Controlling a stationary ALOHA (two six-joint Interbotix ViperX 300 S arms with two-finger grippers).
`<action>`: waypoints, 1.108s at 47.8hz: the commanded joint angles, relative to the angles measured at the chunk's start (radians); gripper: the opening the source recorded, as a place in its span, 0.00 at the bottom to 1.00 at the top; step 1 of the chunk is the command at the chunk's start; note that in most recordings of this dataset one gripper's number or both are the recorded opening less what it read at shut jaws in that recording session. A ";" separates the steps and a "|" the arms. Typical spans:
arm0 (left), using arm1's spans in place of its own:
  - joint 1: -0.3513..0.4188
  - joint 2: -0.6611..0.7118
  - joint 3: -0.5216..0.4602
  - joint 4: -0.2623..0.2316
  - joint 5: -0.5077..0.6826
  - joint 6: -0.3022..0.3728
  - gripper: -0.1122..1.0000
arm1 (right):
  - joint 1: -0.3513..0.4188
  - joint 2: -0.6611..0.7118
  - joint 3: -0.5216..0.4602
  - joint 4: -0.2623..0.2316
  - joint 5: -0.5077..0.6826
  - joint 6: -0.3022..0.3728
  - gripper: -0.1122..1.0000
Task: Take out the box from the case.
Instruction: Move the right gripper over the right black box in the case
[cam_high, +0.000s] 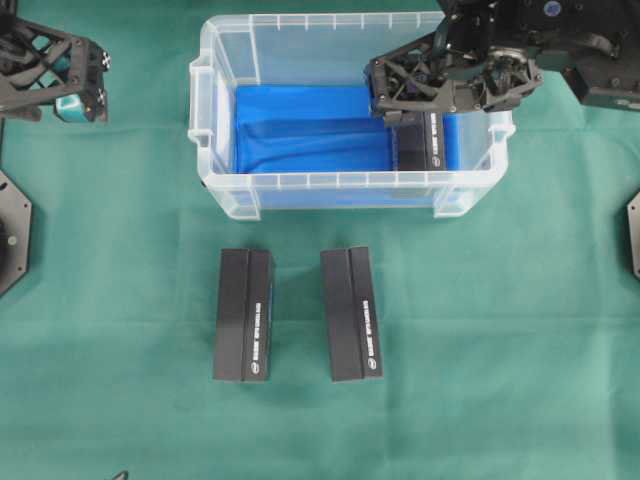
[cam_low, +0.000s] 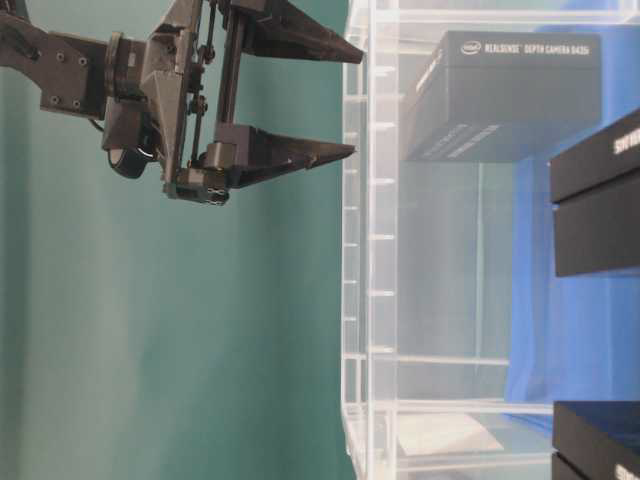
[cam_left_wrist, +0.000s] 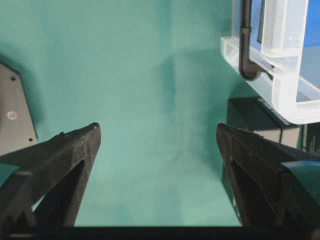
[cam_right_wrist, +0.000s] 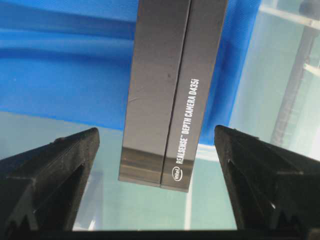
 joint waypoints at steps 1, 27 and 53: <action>0.003 -0.009 -0.011 -0.002 -0.005 0.003 0.98 | 0.000 -0.012 -0.020 -0.003 -0.005 -0.002 0.91; 0.003 -0.006 -0.012 -0.002 -0.005 0.002 0.98 | 0.002 -0.011 -0.017 -0.023 -0.005 -0.002 0.91; 0.002 -0.006 -0.012 -0.002 -0.005 0.000 0.98 | 0.002 -0.011 -0.011 -0.041 -0.005 0.000 0.91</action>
